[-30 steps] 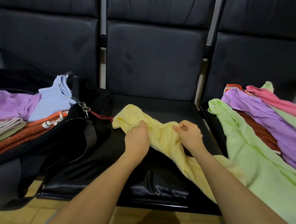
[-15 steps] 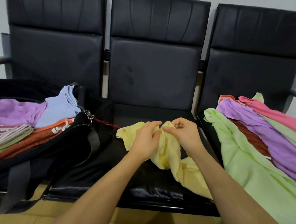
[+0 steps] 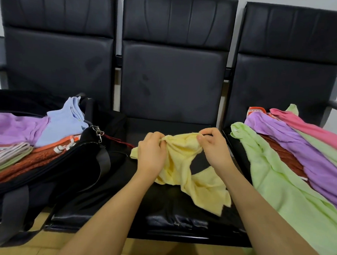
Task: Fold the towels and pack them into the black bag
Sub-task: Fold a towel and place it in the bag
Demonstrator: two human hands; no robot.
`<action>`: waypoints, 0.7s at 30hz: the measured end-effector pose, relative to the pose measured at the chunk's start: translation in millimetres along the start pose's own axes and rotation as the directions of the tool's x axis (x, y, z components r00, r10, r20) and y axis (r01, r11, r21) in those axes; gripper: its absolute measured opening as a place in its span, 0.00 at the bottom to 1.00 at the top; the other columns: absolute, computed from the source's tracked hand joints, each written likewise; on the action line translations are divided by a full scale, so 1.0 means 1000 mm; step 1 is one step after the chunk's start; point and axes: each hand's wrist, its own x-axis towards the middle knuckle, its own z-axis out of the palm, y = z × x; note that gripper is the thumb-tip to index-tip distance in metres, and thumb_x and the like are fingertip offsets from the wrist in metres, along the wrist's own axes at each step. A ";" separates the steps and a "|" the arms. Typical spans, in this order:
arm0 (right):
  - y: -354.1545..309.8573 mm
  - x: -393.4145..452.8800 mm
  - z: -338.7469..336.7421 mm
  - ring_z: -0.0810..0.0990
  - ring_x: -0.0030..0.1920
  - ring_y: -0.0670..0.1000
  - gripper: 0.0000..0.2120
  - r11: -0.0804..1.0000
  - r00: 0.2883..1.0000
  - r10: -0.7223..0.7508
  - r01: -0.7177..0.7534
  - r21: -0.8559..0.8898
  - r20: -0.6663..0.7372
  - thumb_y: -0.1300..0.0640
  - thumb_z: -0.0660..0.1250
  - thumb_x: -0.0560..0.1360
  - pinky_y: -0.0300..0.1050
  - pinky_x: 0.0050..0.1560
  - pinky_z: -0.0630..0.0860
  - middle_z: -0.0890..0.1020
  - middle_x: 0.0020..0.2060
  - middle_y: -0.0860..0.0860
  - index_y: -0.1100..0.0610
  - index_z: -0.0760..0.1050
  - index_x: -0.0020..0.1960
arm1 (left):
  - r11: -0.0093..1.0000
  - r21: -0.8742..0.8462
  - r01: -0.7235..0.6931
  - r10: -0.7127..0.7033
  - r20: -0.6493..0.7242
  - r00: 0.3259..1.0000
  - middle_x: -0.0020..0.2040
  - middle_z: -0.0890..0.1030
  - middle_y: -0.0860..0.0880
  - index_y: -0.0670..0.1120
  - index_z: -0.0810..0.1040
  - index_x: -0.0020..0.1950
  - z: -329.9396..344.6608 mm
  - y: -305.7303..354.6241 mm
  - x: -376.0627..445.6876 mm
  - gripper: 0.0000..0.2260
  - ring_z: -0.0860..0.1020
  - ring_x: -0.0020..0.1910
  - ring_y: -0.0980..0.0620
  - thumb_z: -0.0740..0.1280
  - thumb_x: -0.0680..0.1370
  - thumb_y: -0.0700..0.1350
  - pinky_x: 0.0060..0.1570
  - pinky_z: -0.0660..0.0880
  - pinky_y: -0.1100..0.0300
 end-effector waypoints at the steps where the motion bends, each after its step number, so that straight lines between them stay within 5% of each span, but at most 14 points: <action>1: 0.001 0.001 -0.001 0.80 0.49 0.49 0.01 0.999 1.000 0.018 -0.017 -0.033 0.022 0.58 0.65 0.78 0.48 0.54 0.76 0.81 0.48 0.52 0.53 0.74 0.48 | 1.000 -0.002 0.007 -0.007 -0.008 1.000 0.52 0.77 0.49 0.45 0.78 0.53 -0.001 -0.001 0.001 0.07 0.75 0.51 0.49 0.60 0.80 0.42 0.55 0.74 0.49; 5: 0.001 0.003 -0.001 0.79 0.45 0.49 0.05 0.978 0.999 0.033 -0.029 -0.208 0.015 0.58 0.66 0.77 0.45 0.50 0.77 0.81 0.43 0.52 0.58 0.78 0.48 | 0.999 0.009 -0.049 0.049 -0.024 0.999 0.55 0.78 0.48 0.45 0.78 0.59 -0.008 -0.001 0.003 0.10 0.76 0.55 0.51 0.61 0.80 0.40 0.59 0.71 0.60; 8: -0.003 0.004 -0.001 0.75 0.37 0.49 0.15 0.983 0.997 0.035 -0.046 -0.176 -0.063 0.53 0.62 0.79 0.46 0.44 0.73 0.76 0.36 0.54 0.66 0.75 0.43 | 0.997 -0.064 -0.051 0.047 -0.055 0.997 0.57 0.78 0.49 0.44 0.76 0.64 -0.012 0.003 0.005 0.13 0.75 0.56 0.56 0.60 0.81 0.40 0.53 0.65 0.71; 13: -0.026 0.001 -0.008 0.72 0.35 0.47 0.17 0.980 0.992 0.090 -0.073 0.184 -0.086 0.52 0.64 0.78 0.43 0.42 0.72 0.74 0.31 0.52 0.64 0.76 0.37 | 0.965 -0.263 -0.013 -0.028 -0.153 0.988 0.31 0.74 0.56 0.46 0.80 0.59 -0.027 0.015 0.020 0.13 0.71 0.27 0.61 0.58 0.81 0.39 0.35 0.66 0.71; 19: -0.074 0.002 -0.019 0.75 0.40 0.54 0.15 0.940 0.952 0.075 0.032 0.340 -0.295 0.56 0.64 0.79 0.46 0.42 0.74 0.78 0.43 0.68 0.69 0.77 0.44 | 0.960 -0.270 -0.067 0.001 -0.237 0.971 0.27 0.70 0.55 0.47 0.80 0.54 -0.064 0.049 0.062 0.14 0.68 0.23 0.61 0.56 0.80 0.37 0.27 0.63 0.70; 21: -0.095 0.005 -0.024 0.77 0.38 0.53 0.12 0.946 0.933 0.066 0.054 0.320 -0.353 0.58 0.62 0.79 0.46 0.44 0.76 0.79 0.48 0.65 0.64 0.76 0.41 | 0.949 -0.306 -0.070 -0.010 -0.253 0.967 0.29 0.72 0.55 0.46 0.81 0.55 -0.076 0.065 0.077 0.14 0.68 0.22 0.61 0.56 0.80 0.38 0.25 0.63 0.70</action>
